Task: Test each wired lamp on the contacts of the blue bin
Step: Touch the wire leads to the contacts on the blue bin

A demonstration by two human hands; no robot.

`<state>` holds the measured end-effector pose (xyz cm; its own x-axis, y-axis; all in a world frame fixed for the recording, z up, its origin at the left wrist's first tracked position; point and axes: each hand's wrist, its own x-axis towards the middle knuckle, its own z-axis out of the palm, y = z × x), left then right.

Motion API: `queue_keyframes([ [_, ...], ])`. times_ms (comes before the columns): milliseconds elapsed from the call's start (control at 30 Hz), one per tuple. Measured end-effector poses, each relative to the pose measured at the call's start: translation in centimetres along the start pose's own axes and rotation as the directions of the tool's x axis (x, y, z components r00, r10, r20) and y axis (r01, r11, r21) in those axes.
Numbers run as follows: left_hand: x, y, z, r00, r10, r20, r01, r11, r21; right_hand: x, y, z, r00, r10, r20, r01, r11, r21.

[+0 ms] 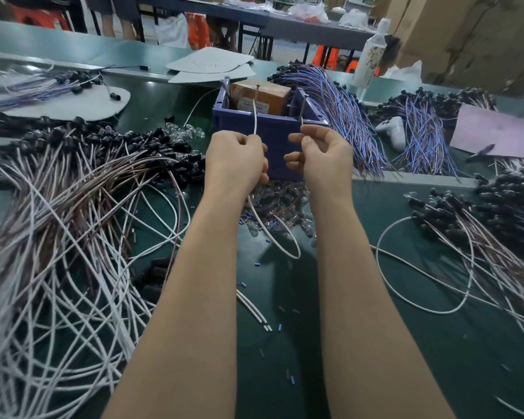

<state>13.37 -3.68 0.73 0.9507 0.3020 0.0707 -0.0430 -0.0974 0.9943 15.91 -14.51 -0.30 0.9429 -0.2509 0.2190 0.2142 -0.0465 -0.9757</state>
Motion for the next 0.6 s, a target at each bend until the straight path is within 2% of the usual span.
queue_keyframes([
  [600, 0.15, -0.19, -0.05, 0.997, -0.038, 0.073, 0.042, 0.998, -0.052, -0.12, -0.02, 0.09, 1.000, -0.010, 0.021, 0.009, 1.000, 0.015],
])
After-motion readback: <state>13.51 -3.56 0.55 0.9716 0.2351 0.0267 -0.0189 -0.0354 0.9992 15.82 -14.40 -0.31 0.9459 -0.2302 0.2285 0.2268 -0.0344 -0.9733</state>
